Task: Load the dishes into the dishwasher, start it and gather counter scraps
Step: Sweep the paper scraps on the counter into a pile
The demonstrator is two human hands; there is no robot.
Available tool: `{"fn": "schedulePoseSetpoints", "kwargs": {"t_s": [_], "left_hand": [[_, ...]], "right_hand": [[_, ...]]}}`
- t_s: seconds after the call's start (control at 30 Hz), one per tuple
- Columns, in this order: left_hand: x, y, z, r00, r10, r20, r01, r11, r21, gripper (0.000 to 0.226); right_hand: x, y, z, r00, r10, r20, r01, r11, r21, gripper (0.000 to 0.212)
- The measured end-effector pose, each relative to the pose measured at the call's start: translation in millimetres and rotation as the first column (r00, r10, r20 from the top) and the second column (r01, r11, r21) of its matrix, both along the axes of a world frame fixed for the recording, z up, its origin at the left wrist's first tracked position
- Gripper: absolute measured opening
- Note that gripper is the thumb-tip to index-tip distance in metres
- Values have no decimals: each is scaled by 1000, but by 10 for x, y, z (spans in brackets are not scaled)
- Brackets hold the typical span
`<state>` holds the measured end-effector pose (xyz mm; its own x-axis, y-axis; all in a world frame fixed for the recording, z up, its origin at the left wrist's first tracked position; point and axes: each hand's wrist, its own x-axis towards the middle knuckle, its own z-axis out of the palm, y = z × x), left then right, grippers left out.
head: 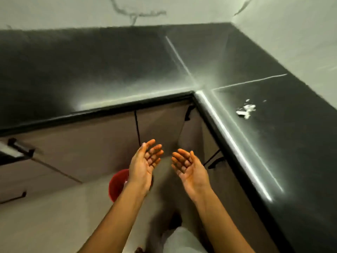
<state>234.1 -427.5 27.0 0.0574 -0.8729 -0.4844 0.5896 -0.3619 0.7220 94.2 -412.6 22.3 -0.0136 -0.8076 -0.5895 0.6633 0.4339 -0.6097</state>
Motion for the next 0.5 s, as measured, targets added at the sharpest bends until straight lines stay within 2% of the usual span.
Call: {"fn": "schedulePoseSetpoints", "kwargs": {"t_s": [0.07,0.13,0.17,0.2,0.23,0.27,0.3,0.33,0.37,0.43,0.5], "left_hand": [[-282,-183,275,990,-86,111,97,990,-105,28],[-618,-425,461,951,-163,264,221,953,-208,25],[-786,-556,492,904,-185,385,297,920,-255,23],[-923,-672,471,824,-183,537,379,881,-282,20],[-1089,-811,424,707,-168,687,469,838,-277,19],[-1238,-931,354,572,-148,807,555,795,-247,23],[-1391,-1056,278,425,-130,896,639,744,-195,33],[-1521,-1160,203,275,-123,954,711,694,-116,45],[-1617,-1246,146,124,-117,985,755,655,-17,53],[-1801,-1444,68,-130,-53,990,774,618,134,61],[-1937,-1657,56,-257,38,966,752,636,175,61]], "right_hand": [[-248,-33,366,992,-44,-119,30,993,-116,31],[-597,-117,622,923,-145,-356,56,967,-248,26],[-782,-171,698,833,-201,-515,40,951,-306,23],[-963,-223,730,685,-243,-687,-2,942,-335,20],[-1190,-286,727,474,-276,-836,-45,941,-336,17],[-1412,-345,670,243,-287,-927,-79,946,-313,16],[-1641,-431,597,51,-266,-963,-101,958,-270,22],[-1850,-522,503,-63,-202,-977,-110,975,-195,34],[-2027,-611,418,-115,-107,-988,-96,991,-96,46],[-2377,-854,287,-138,88,-987,-40,995,94,62],[-2678,-1129,219,-212,213,-954,-16,975,222,66]]}}
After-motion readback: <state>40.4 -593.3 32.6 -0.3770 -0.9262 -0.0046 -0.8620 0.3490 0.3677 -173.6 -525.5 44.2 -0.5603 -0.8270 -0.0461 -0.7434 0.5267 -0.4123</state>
